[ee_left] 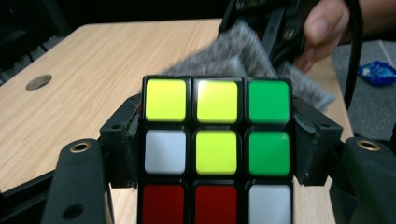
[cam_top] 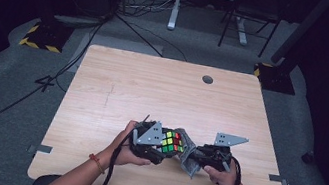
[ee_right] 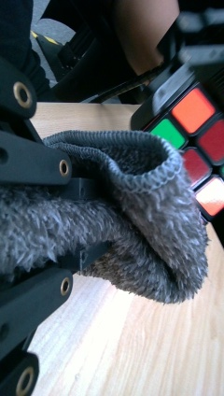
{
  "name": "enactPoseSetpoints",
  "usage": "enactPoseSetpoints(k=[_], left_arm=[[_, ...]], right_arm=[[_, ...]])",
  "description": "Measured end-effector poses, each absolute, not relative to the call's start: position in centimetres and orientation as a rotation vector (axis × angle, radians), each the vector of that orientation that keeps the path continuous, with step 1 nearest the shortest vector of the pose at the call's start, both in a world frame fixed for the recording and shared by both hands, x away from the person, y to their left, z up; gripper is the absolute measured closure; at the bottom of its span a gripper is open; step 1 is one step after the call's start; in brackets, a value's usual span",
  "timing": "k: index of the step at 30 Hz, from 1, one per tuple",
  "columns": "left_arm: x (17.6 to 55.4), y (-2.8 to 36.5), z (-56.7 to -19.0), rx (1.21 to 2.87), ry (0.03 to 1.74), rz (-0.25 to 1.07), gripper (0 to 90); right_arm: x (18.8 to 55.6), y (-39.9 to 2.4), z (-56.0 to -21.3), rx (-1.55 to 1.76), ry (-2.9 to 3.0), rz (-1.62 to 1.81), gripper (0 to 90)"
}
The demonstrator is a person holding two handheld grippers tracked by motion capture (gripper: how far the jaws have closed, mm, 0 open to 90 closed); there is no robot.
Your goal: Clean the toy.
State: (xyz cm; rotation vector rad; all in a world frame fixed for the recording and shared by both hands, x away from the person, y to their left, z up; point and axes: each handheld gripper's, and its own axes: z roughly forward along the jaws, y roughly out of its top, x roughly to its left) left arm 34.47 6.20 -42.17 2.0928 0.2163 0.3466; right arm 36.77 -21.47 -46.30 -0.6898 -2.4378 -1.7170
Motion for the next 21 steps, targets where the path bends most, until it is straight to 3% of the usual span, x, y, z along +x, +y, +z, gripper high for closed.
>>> enactPoseSetpoints(k=[9,21], left_arm=[[34.8,5.1,-43.3,2.228,0.234,0.391,29.8],[34.7,5.1,-43.1,2.244,0.216,0.391,33.2]], right_arm=[[36.1,-21.1,-45.3,-0.637,-2.512,-1.752,75.4],[35.9,-20.1,-45.2,-0.629,-2.701,-1.672,75.3]])
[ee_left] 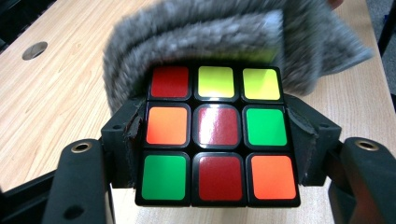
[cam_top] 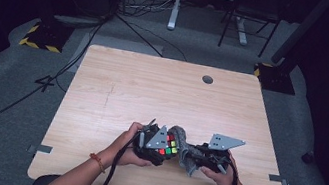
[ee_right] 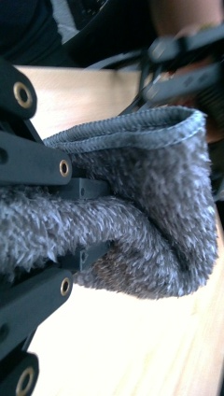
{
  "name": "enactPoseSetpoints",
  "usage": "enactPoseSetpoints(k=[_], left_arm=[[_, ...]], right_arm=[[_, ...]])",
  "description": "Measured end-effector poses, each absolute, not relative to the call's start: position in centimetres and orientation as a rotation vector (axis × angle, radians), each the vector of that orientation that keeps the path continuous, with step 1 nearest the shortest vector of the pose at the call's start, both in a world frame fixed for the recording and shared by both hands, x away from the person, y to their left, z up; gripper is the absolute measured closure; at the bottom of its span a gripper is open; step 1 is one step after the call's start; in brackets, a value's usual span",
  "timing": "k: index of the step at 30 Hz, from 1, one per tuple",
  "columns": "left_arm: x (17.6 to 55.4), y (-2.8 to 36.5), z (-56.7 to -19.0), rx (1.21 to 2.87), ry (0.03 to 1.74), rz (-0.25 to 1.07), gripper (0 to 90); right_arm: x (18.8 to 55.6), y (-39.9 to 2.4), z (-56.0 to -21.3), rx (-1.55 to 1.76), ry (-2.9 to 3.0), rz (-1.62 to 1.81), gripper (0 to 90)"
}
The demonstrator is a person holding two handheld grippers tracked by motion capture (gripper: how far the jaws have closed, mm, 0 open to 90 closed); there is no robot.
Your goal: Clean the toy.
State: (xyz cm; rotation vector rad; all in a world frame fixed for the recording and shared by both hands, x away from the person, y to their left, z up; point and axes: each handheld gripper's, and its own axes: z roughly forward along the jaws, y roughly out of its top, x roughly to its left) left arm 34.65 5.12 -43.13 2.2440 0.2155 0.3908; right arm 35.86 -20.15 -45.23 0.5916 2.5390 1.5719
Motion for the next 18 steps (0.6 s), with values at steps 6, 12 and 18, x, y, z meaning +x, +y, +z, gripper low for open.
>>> enactPoseSetpoints(k=[6,12,18], left_arm=[[34.6,5.4,-42.6,2.206,0.207,0.369,33.3],[34.7,5.3,-43.0,2.234,0.205,0.353,33.3],[34.4,4.4,-43.6,2.286,0.175,0.352,33.3]], right_arm=[[36.7,-19.9,-47.0,0.638,2.651,1.440,75.2],[36.2,-20.0,-45.8,0.596,2.597,1.492,75.2],[35.6,-20.2,-44.2,0.556,2.509,1.569,75.2]])
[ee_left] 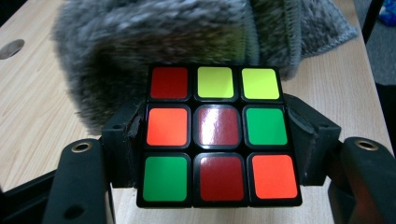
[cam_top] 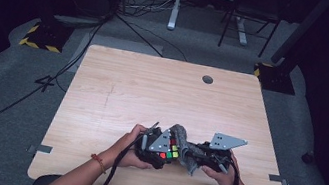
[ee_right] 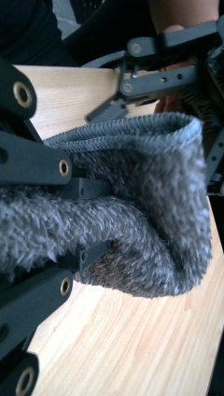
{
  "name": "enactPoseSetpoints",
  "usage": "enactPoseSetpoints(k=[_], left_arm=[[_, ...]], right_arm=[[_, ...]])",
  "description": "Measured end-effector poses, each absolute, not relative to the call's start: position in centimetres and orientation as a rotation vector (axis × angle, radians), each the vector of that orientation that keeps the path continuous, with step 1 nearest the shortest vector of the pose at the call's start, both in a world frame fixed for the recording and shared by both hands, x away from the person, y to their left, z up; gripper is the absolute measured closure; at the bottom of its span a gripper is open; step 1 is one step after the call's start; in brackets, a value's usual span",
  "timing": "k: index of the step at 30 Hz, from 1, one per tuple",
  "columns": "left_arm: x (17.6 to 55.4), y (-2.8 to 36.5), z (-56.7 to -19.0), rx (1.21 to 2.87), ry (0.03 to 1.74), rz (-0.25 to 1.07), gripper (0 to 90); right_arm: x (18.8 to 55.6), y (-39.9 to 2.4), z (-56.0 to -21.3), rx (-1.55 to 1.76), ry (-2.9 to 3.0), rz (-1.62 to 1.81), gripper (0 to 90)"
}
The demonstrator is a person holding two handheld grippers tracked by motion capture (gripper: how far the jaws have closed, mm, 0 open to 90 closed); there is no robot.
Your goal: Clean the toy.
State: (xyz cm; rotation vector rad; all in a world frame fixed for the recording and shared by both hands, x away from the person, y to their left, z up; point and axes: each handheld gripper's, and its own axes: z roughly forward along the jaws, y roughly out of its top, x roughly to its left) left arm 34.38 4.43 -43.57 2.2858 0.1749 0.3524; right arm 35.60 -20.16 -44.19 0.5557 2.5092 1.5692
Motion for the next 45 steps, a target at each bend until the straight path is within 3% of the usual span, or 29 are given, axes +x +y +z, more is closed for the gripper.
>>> enactPoseSetpoints(k=[9,20,34,45], left_arm=[[34.5,5.4,-42.6,2.218,0.190,0.349,33.3],[34.6,4.7,-43.3,2.271,0.176,0.344,33.3],[34.6,6.1,-41.7,2.161,0.225,0.380,33.4],[35.5,7.8,-42.0,2.197,0.287,0.421,33.3]], right_arm=[[36.1,-19.0,-46.9,0.576,2.696,1.330,75.1],[35.1,-20.3,-43.2,0.516,2.480,1.580,74.9],[35.5,-18.8,-46.6,0.546,2.723,1.330,74.8],[36.2,-21.5,-44.9,0.591,2.591,1.311,74.1]])
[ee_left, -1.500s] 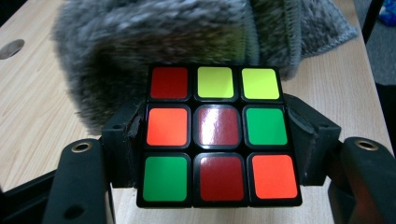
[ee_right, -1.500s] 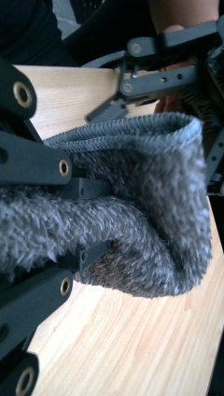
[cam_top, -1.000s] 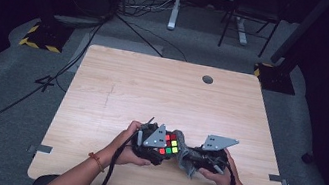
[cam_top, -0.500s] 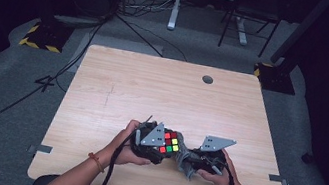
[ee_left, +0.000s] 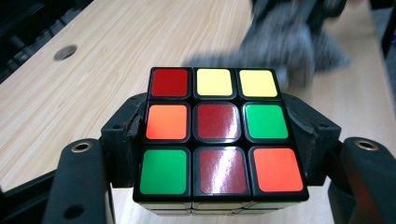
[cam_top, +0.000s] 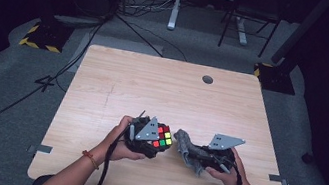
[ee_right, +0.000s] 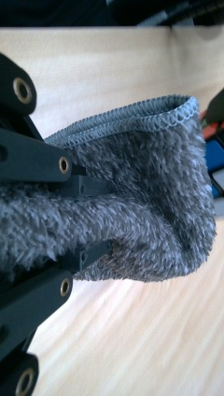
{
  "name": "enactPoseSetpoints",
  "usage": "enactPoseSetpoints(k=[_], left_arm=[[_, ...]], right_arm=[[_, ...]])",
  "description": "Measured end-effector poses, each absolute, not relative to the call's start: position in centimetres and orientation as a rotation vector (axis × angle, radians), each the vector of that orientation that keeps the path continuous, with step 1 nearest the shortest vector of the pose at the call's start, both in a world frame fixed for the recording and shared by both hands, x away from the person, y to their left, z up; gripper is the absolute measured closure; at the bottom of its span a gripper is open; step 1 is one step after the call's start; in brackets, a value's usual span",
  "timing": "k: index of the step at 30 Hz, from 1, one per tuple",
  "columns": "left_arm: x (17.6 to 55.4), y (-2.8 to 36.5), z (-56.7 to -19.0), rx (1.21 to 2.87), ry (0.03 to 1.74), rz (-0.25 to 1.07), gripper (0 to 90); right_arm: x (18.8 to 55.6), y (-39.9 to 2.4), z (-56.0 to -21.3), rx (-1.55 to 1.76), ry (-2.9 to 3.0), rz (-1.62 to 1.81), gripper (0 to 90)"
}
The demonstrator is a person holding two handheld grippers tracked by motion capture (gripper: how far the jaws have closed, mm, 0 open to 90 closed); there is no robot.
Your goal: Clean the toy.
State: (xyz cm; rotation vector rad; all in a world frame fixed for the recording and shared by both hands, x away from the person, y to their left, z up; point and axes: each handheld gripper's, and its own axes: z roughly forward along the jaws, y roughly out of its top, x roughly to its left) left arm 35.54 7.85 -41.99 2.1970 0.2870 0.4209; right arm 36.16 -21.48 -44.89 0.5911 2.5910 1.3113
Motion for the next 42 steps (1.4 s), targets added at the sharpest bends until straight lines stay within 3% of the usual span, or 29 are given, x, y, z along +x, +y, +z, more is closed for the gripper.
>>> enactPoseSetpoints(k=[13,26,42], left_arm=[[38.2,10.2,-44.9,2.249,0.423,0.367,33.2],[39.1,10.6,-47.3,2.303,0.455,0.288,33.1],[39.7,11.0,-48.0,2.269,0.495,0.205,32.6]], right_arm=[[38.2,-25.3,-45.8,0.708,2.552,1.147,73.8],[38.3,-23.9,-48.4,0.677,2.658,1.061,70.4],[38.5,-24.0,-49.0,0.697,2.660,1.102,68.4]])
